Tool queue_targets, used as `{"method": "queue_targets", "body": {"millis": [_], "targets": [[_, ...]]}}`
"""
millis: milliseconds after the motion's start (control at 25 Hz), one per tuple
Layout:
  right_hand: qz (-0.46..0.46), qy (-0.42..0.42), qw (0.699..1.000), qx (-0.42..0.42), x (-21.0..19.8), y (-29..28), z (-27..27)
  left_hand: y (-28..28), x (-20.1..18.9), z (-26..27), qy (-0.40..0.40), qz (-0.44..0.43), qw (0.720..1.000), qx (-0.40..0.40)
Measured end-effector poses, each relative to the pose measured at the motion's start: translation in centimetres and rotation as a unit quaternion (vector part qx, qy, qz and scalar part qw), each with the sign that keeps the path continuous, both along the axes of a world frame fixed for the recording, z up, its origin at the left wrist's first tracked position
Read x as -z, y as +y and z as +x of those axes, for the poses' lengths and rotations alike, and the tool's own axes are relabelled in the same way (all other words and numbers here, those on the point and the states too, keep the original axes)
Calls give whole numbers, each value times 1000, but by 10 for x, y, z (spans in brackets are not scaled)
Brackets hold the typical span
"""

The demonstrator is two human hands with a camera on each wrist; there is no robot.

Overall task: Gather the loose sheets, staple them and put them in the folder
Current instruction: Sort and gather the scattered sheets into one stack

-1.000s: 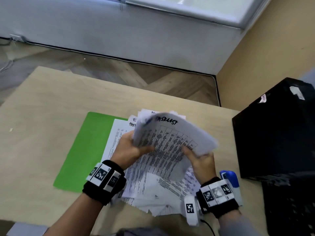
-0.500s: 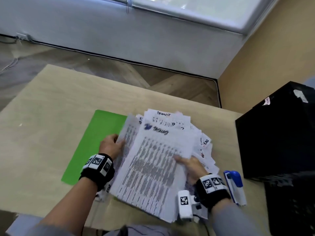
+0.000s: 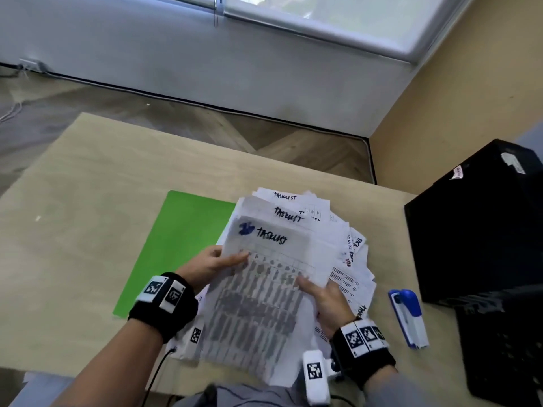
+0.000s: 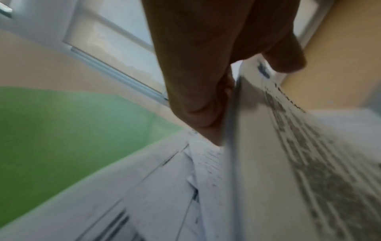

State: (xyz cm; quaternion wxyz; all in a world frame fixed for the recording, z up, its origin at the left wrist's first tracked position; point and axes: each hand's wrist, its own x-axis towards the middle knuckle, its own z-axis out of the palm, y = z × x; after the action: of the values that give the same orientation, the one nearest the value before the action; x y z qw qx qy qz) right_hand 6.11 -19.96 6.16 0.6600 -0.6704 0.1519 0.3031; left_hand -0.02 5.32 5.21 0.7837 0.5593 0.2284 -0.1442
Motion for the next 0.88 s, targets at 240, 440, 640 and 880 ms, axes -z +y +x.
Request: {"method": "queue_targets", "body": {"millis": [240, 440, 640, 880], "targets": [[-208, -281, 899, 265, -69, -83, 12, -22, 11, 61, -72, 347, 933, 57], [-424, -405, 766, 264, -104, -153, 21, -65, 7, 100, -98, 490, 843, 200], [-489, -493, 684, 222, -113, -183, 11, -114, 17, 124, -110, 554, 760, 321], [-471, -517, 689, 189, -100, -209, 13, -137, 23, 152, -74, 634, 635, 436]]}}
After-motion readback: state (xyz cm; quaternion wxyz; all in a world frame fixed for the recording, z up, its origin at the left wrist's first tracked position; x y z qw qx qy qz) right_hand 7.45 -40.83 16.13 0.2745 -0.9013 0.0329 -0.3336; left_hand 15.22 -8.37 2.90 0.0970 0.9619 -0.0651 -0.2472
